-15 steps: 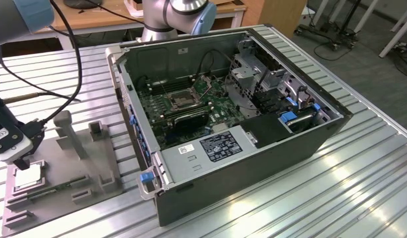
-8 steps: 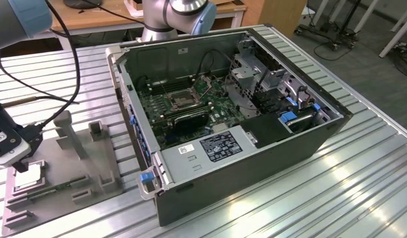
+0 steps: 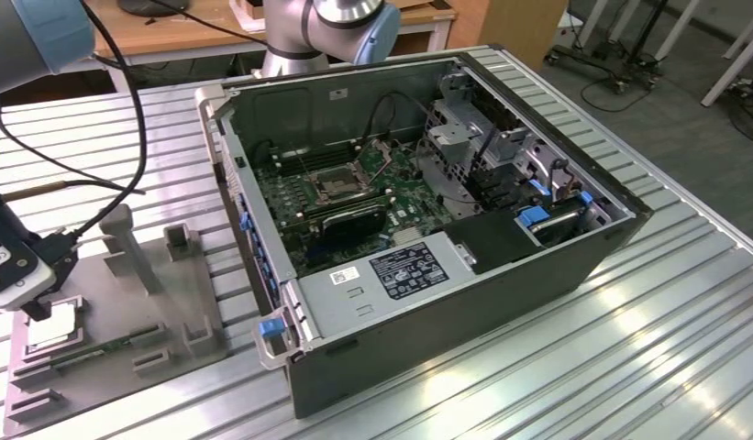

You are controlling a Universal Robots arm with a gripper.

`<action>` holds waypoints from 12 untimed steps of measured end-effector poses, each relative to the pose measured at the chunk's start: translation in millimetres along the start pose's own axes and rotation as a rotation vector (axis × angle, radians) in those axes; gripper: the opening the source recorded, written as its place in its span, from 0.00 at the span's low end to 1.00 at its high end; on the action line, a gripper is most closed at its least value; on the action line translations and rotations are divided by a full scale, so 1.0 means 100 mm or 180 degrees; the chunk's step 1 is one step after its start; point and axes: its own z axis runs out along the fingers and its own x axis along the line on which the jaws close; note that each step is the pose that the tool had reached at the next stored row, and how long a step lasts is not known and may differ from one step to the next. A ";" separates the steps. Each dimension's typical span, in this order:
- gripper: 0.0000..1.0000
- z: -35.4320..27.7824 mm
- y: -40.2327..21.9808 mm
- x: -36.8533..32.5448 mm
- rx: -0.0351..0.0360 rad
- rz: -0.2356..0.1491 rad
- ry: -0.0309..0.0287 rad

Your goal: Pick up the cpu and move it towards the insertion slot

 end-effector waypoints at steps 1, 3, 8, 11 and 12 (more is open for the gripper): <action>0.11 0.004 0.000 0.000 0.0000 0.0000 -0.0001; 0.11 0.012 0.000 0.000 0.0000 0.0000 0.0000; 0.11 0.022 0.000 0.000 0.0000 0.0000 0.0000; 0.11 0.026 0.000 0.000 0.0000 0.0000 0.0000; 0.11 0.031 0.000 0.000 -0.0001 0.0000 -0.0001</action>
